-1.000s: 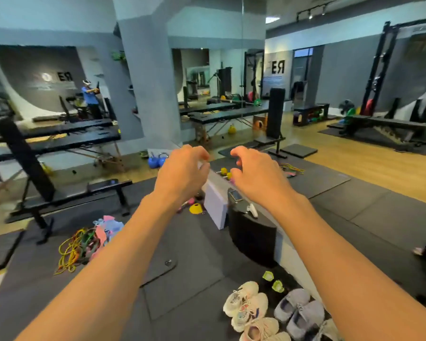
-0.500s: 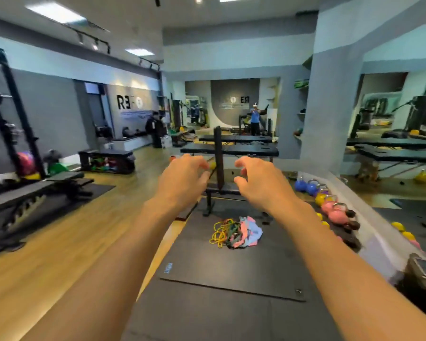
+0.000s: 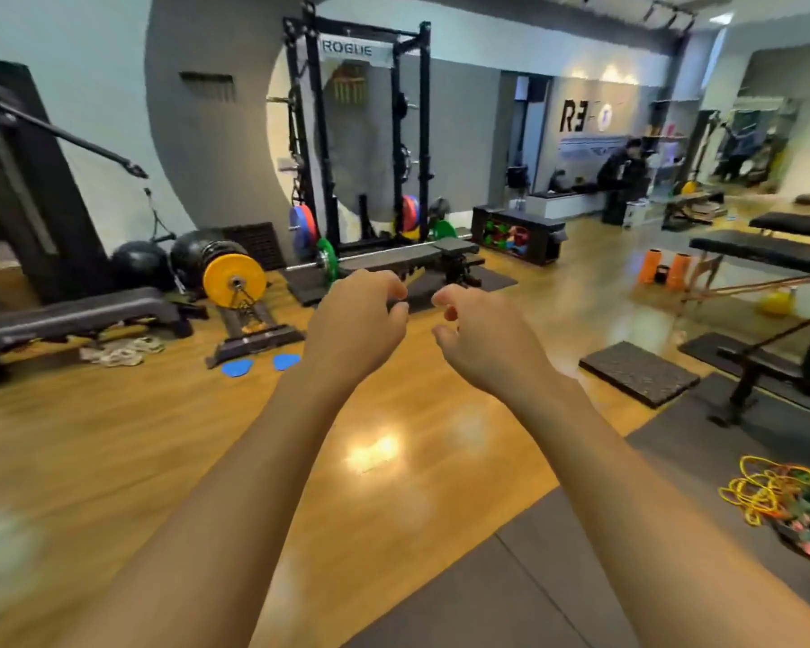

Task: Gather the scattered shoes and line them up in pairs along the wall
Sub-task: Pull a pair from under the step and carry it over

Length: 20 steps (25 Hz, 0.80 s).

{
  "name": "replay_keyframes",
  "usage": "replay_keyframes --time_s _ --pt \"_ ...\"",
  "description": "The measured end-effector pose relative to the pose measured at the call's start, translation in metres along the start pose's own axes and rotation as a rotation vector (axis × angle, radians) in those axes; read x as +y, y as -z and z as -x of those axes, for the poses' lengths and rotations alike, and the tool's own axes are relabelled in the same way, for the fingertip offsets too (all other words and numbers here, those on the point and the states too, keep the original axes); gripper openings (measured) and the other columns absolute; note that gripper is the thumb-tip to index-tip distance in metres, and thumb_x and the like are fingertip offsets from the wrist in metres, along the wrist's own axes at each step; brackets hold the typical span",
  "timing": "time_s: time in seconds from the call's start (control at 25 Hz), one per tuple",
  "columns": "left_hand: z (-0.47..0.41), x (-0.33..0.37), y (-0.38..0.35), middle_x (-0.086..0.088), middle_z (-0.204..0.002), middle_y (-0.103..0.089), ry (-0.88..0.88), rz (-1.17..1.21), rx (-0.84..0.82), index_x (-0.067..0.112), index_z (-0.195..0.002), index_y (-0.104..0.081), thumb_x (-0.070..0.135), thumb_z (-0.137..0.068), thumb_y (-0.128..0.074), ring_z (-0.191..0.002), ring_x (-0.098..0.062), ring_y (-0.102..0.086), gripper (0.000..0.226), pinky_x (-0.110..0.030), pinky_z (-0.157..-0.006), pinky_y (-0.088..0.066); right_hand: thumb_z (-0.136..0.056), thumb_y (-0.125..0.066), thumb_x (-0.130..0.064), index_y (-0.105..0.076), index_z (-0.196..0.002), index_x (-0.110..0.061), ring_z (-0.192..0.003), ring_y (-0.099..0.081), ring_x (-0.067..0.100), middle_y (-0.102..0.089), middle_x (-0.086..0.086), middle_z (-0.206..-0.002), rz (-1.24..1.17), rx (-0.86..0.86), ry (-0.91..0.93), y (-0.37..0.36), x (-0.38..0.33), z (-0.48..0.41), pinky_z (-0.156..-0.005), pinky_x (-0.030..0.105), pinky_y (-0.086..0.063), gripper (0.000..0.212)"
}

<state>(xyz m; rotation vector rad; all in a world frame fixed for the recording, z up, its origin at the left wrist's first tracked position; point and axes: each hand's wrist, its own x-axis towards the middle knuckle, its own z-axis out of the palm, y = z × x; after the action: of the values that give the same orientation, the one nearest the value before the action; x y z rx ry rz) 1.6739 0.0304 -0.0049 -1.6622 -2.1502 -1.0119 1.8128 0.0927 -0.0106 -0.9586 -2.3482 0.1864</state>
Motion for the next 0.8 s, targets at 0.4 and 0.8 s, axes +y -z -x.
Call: replay_keyframes --time_s 0.4,0.8 --pt "-0.07 -0.267 0.064 -0.005 -0.108 -0.065 0.44 -0.299 0.143 0.018 -0.107 -0.067 0.027 -0.092 -0.055 -0.099 -0.024 -0.059 0.021 -0.04 -0.08 -0.051 -0.093 -0.054 -0.029 -0.055 -0.121 -0.021 -0.104 -0.057 0.028 -0.063 0.004 -0.115 -0.203 -0.257 0.37 -0.194 -0.156 -0.224 -0.084 0.045 -0.05 0.03" --pt "-0.16 -0.544 0.095 -0.003 -0.112 -0.065 0.644 -0.408 0.139 0.019 -0.11 -0.066 0.028 -0.093 -0.055 -0.102 -0.02 -0.06 0.022 -0.036 -0.084 -0.05 -0.092 -0.054 -0.025 -0.056 -0.124 -0.022 -0.099 -0.06 0.025 -0.065 0.003 -0.114 -0.282 -0.397 0.508 -0.392 -0.307 -0.403 -0.081 0.043 -0.053 0.032"
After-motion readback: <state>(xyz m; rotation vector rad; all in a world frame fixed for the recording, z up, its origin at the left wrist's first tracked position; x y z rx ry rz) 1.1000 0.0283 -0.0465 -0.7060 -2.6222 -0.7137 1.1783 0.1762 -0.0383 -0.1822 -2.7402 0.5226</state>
